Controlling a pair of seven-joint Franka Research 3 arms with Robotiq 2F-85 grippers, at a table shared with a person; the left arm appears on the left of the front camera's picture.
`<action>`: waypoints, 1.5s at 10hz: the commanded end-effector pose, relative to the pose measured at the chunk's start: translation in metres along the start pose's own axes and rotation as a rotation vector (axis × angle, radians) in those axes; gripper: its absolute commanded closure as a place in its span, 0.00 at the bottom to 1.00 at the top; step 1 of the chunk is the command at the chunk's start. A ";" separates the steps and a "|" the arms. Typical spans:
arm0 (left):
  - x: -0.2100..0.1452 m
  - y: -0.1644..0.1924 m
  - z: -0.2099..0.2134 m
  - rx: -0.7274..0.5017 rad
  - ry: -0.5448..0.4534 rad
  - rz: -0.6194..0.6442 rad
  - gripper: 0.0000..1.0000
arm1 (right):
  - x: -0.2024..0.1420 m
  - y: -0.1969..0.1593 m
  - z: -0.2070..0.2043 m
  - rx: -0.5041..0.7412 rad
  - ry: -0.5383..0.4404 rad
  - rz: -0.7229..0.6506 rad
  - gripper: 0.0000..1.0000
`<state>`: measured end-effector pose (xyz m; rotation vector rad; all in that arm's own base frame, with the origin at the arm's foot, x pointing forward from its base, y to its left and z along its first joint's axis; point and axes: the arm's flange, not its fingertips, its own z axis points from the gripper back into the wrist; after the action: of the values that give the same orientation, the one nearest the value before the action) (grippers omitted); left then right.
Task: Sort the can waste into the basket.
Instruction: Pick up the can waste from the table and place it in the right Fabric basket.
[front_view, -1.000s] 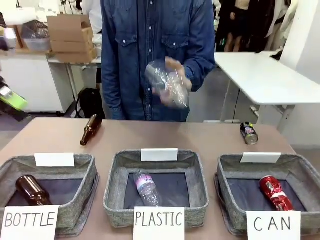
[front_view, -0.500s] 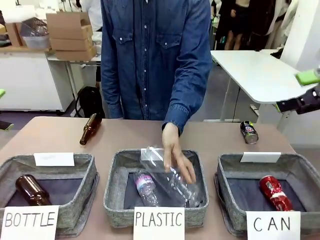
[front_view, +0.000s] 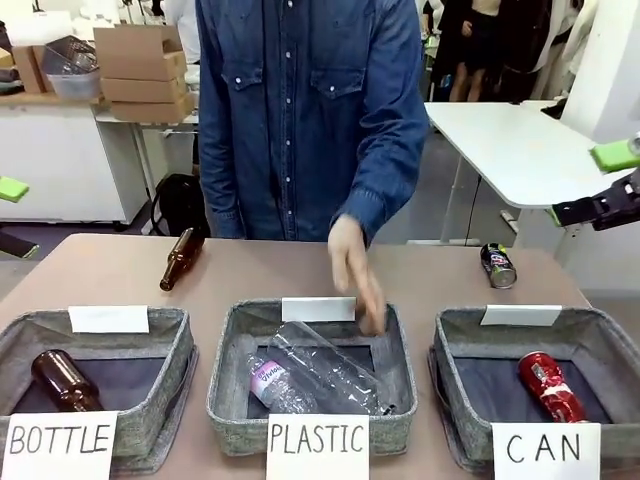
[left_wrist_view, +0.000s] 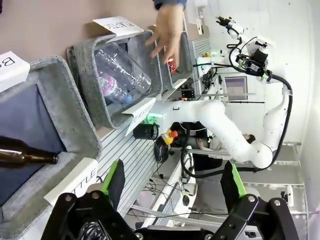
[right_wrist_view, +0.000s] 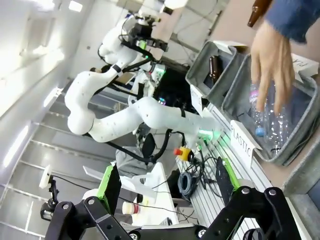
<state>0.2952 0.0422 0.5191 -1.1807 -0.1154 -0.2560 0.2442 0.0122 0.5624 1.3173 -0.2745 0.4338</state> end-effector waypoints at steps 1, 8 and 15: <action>-0.003 0.003 0.006 -0.003 0.011 -0.010 0.00 | -0.003 -0.001 0.001 -0.006 0.016 -0.001 0.00; -0.003 0.003 0.006 -0.003 0.011 -0.010 0.00 | -0.003 -0.001 0.001 -0.006 0.016 -0.001 0.00; -0.003 0.003 0.006 -0.003 0.011 -0.010 0.00 | 0.055 -0.023 -0.084 -1.499 0.154 -0.450 0.00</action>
<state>0.2957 0.0446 0.5171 -1.1848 -0.1126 -0.2497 0.2959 0.1050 0.5454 0.5215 -0.2983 0.2781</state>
